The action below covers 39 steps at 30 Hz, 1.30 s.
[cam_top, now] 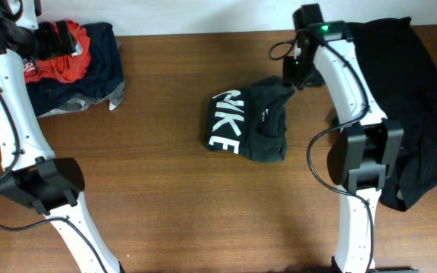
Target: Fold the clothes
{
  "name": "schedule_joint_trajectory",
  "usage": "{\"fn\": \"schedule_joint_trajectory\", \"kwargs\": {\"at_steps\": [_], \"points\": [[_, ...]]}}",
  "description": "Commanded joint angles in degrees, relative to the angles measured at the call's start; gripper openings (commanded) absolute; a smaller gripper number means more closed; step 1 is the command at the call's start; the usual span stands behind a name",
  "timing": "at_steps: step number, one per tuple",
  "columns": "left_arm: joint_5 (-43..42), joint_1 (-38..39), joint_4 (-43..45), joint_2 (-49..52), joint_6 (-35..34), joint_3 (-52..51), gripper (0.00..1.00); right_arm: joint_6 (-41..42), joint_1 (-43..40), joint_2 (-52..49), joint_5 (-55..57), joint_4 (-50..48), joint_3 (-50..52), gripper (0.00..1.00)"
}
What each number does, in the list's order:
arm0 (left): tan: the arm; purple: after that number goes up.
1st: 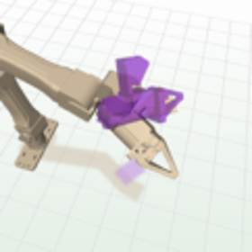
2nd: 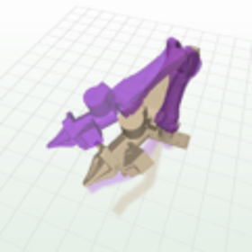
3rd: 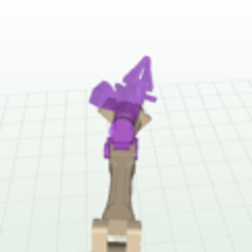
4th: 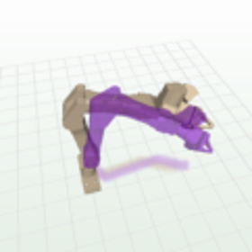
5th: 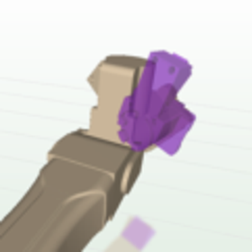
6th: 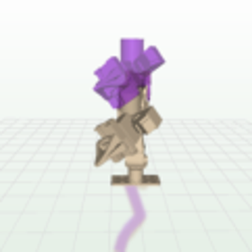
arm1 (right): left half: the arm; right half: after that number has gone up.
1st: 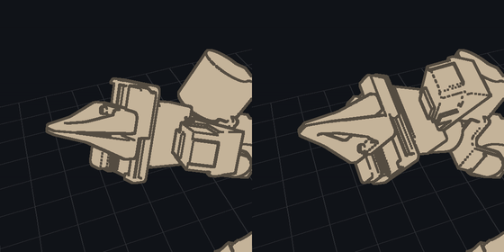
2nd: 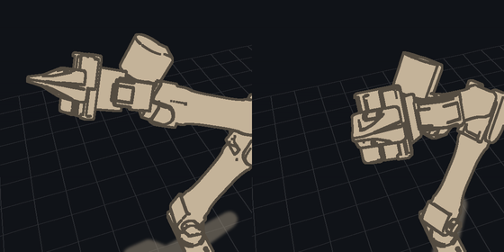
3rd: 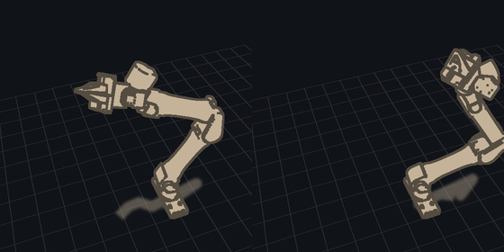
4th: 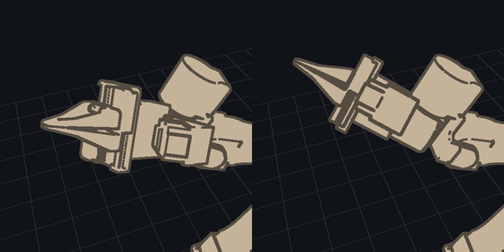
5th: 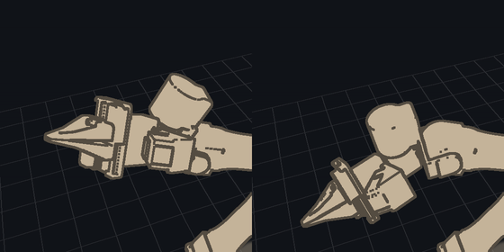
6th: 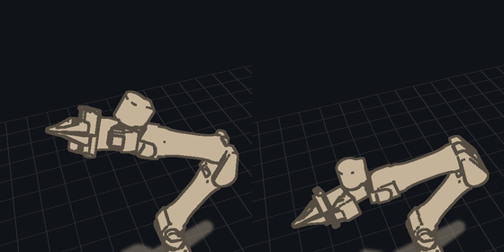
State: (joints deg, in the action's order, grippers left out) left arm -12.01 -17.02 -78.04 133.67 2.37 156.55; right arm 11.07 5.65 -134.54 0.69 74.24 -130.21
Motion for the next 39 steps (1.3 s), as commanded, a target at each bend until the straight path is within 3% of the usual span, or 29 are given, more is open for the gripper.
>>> {"fn": "schedule_joint_trajectory", "kwargs": {"at_steps": [1, 4, 14, 23, 31, 39], "points": [[-0.81, -0.02, -0.57, 0.28, 0.92, -0.07, 0.99, 0.52, -2.12, 2.19, -7.23, 2.40, -0.96, 0.78], [-0.83, 0.28, -1.33, 0.28, 0.92, -0.09, 0.99, -5.73, -3.30, 2.32, -16.85, 7.06, -0.96, 0.76], [-0.81, 0.87, -2.25, 0.28, 0.92, -0.07, 0.99, -16.92, 2.40, 2.75, -22.34, 20.09, -0.96, 0.66], [-0.83, 0.90, -2.27, 0.28, 0.92, -0.09, 0.99, -17.97, 7.50, 3.19, -22.53, 20.26, -0.83, 0.65], [-0.83, 1.16, -2.89, 0.28, 0.92, -0.07, 0.99, -14.69, 9.14, 3.19, -16.85, 19.45, 0.26, 0.49], [-0.85, 1.51, -2.82, 0.28, 0.92, -0.09, 0.99, -15.34, 11.28, 3.15, -16.72, 15.61, 6.21, 0.47]]}}
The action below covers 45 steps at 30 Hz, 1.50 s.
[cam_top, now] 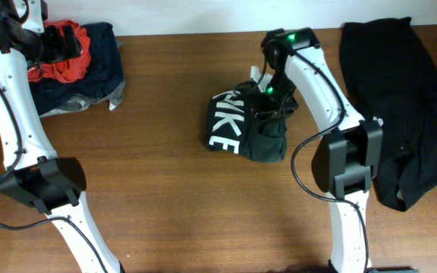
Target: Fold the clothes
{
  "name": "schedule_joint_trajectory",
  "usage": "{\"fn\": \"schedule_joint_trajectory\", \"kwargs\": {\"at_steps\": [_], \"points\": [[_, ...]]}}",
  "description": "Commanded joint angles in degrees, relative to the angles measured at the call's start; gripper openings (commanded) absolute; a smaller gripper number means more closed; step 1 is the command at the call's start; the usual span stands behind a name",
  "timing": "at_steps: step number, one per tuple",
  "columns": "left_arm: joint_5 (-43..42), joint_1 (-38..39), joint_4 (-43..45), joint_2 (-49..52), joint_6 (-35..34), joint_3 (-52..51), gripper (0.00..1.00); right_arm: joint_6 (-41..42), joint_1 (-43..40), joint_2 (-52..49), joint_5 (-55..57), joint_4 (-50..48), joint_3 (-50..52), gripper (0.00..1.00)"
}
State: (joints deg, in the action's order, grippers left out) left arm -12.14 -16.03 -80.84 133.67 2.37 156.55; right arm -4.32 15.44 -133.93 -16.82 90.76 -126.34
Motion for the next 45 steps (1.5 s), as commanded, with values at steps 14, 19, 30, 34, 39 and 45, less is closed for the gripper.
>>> {"fn": "schedule_joint_trajectory", "kwargs": {"at_steps": [14, 19, 30, 34, 39, 45], "points": [[-0.70, 0.66, 0.09, 0.28, 0.92, -0.07, 0.99, 0.28, 0.20, 2.43, 3.89, -4.63, 7.96, 0.04], [-0.68, 0.66, 0.17, 0.28, 0.92, -0.07, 0.99, 0.26, -3.72, 2.43, 4.85, -3.50, 7.96, 0.04], [-0.70, 0.66, 0.33, 0.28, 0.92, -0.09, 0.99, -4.13, -8.79, 2.43, 4.11, 1.70, 7.96, 0.55], [-0.70, 0.68, 0.15, 0.28, 0.92, -0.09, 0.99, -4.48, -8.79, 2.95, 2.89, 3.61, 6.29, 0.60], [-3.28, 1.16, -0.85, 0.28, 2.73, -0.07, 0.99, -4.15, -9.27, 5.73, 2.05, 5.53, -2.60, 0.65], [-8.46, 5.46, -5.46, 0.68, 7.50, -0.09, 0.98, 2.75, -12.72, 6.84, 2.05, 5.33, -17.55, 0.76]]}}
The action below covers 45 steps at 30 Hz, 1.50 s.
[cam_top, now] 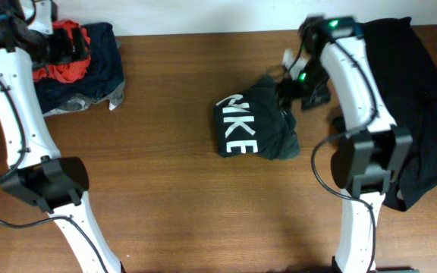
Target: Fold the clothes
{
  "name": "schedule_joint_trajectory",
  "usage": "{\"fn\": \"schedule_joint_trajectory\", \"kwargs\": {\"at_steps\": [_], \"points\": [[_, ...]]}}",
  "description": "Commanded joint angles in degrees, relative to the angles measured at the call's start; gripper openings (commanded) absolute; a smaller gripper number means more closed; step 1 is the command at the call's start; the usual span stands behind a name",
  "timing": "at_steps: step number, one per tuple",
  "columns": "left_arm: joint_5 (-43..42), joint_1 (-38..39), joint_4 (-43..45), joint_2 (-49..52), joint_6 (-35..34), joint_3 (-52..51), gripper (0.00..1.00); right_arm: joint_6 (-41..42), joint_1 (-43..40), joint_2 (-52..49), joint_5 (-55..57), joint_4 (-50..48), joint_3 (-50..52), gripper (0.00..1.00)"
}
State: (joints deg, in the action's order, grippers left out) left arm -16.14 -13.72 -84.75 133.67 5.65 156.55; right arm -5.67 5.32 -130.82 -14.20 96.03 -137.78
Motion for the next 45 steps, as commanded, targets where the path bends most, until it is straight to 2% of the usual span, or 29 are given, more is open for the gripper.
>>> {"fn": "schedule_joint_trajectory", "kwargs": {"at_steps": [1, 3, 4, 6, 10, 13, 17, 20, 24, 28, 33, 36, 45], "points": [[-5.16, 4.46, -2.95, 0.87, 5.31, -0.09, 0.95, 5.29, -3.48, 3.74, -0.55, -0.24, -7.93, 0.75], [-6.47, 7.32, -5.31, 1.55, 7.76, -0.11, 0.89, 6.88, -5.09, 3.74, -0.57, -0.74, -10.21, 0.75], [-7.04, 10.27, -6.73, 2.56, 10.45, -0.26, 0.79, 6.86, -6.40, 3.74, -0.57, -1.55, -10.47, 0.75], [-7.02, 13.88, -7.69, 4.26, 13.18, -0.31, 0.70, 6.86, -7.56, 3.67, -0.57, -1.60, -10.29, 0.75], [-7.02, 21.00, -8.11, 8.81, 18.08, -0.35, 0.35, 6.82, -9.18, 3.58, -0.52, -1.05, -9.90, 0.75], [-6.99, 25.55, -8.09, 12.79, 19.17, -0.35, 0.01, 6.84, -10.23, 3.58, -0.15, -0.83, -9.90, 0.75], [-12.44, 31.85, -7.48, 18.29, 19.85, -0.35, 0.01, 6.93, -11.78, 3.58, -0.17, -0.81, -9.88, 0.75], [-12.37, 34.64, -6.19, 19.71, 20.00, -0.35, 0.00, 7.72, -11.82, 3.58, -0.15, -0.83, -9.88, 0.75], [-12.98, 35.58, -5.09, 19.41, 19.96, -0.11, 0.00, 7.67, -11.78, 3.58, -0.13, -0.57, -9.88, 0.75], [-18.95, 35.74, -7.67, 19.34, 20.04, -0.07, 0.01, 7.67, -11.78, 3.58, -0.11, -0.57, -9.88, 0.75], [-20.90, 38.75, -11.98, 19.43, 26.73, -0.17, 0.01, 7.69, -11.78, 3.52, -0.13, -1.27, -9.88, 0.75], [-15.13, 42.05, -11.78, 19.76, 29.14, -2.27, 0.00, 7.69, -11.78, 3.50, -0.13, -1.29, -9.88, 0.75], [1.20, 46.07, -9.66, 24.00, 28.39, -5.84, 0.01, 7.65, -11.78, 3.50, -0.11, -1.29, -9.88, 0.75]]}}
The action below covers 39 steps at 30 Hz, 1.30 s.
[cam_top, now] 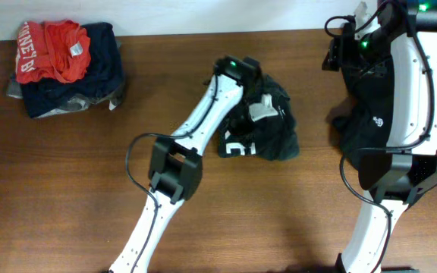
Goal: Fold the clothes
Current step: 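Grasp the folded green shirt with the left gripper and lift it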
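A dark green Nike garment lies bunched at the table's centre, its white lettering mostly hidden under my left arm. My left gripper rests on its upper middle; I cannot tell how the jaws stand. A large black garment lies heaped at the right edge. My right gripper hangs at that heap's upper left edge, and its jaws cannot be made out.
A stack of clothes, red on top of navy, sits at the far left corner. The brown table runs bare along the front. The two arm bases stand at the front left and front right.
My left arm has left the stack at the far left and now reaches across onto the green garment. My right gripper has moved off the garment's upper right to the black heap.
First my right gripper was at the green garment's top right corner, my left one at the far-left stack. Then the right was down on the garment's middle. Later the garment lay slightly further right. Now the left gripper is on it and the right is at the black heap.
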{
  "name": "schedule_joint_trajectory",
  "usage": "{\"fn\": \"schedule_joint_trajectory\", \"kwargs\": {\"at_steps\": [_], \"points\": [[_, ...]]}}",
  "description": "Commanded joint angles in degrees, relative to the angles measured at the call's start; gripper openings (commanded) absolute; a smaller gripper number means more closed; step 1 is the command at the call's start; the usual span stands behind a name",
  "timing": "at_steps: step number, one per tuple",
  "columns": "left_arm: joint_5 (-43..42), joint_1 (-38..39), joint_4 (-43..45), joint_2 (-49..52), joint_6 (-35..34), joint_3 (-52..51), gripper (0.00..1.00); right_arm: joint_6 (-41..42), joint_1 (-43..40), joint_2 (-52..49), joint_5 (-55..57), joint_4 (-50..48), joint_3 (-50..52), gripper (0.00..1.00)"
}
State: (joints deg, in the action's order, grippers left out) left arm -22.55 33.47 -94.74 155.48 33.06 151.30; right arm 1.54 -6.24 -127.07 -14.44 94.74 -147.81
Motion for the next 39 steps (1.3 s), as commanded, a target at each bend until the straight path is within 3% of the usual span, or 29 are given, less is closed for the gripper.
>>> {"fn": "schedule_joint_trajectory", "kwargs": {"at_steps": [1, 9, 17, 22, 25, 29, 33, 36, 37, 39], "points": [[10.82, -1.11, 1.16, 2.84, -0.74, -0.59, 0.00, 0.44, -0.22, -0.26, 0.13, 0.00, 0.15, 0.75], [37.27, -3.78, 9.16, 6.01, -14.43, -1.36, 0.01, 0.42, -0.22, -0.26, 0.13, 0.04, 0.15, 0.75], [53.75, -11.69, 21.94, 6.10, -14.84, -2.45, 0.01, 0.37, -0.22, -0.28, 0.13, -0.04, 0.15, 0.75], [60.50, -14.82, 25.29, 5.33, -14.82, -1.33, 0.04, 0.22, -0.22, -0.28, 0.13, -0.20, 0.15, 0.75], [60.24, -15.17, 25.18, 3.76, -14.84, 0.26, 0.15, 0.24, -0.22, -0.37, 0.11, -0.90, 0.15, 0.75], [60.22, -14.60, 25.79, 0.28, -14.82, 1.44, 0.46, 0.24, -0.22, -0.50, 0.11, -1.03, 0.15, 0.75], [58.03, -14.08, 25.57, -4.66, -14.82, 2.49, 0.82, 0.24, -0.22, -0.61, 0.09, -0.85, 0.15, 0.75], [50.84, -13.55, 21.55, -9.68, -12.17, 2.62, 0.85, 0.24, -0.22, -0.61, 0.09, -0.81, 0.15, 0.76], [45.53, -13.38, 18.73, -12.79, -8.83, 2.62, 0.99, 0.24, -0.22, -0.61, 0.09, -0.68, 0.15, 0.76], [40.04, -13.27, 16.76, -15.74, -5.66, 2.62, 0.99, 0.24, -0.22, -0.61, 0.09, -0.66, 0.15, 0.77]]}}
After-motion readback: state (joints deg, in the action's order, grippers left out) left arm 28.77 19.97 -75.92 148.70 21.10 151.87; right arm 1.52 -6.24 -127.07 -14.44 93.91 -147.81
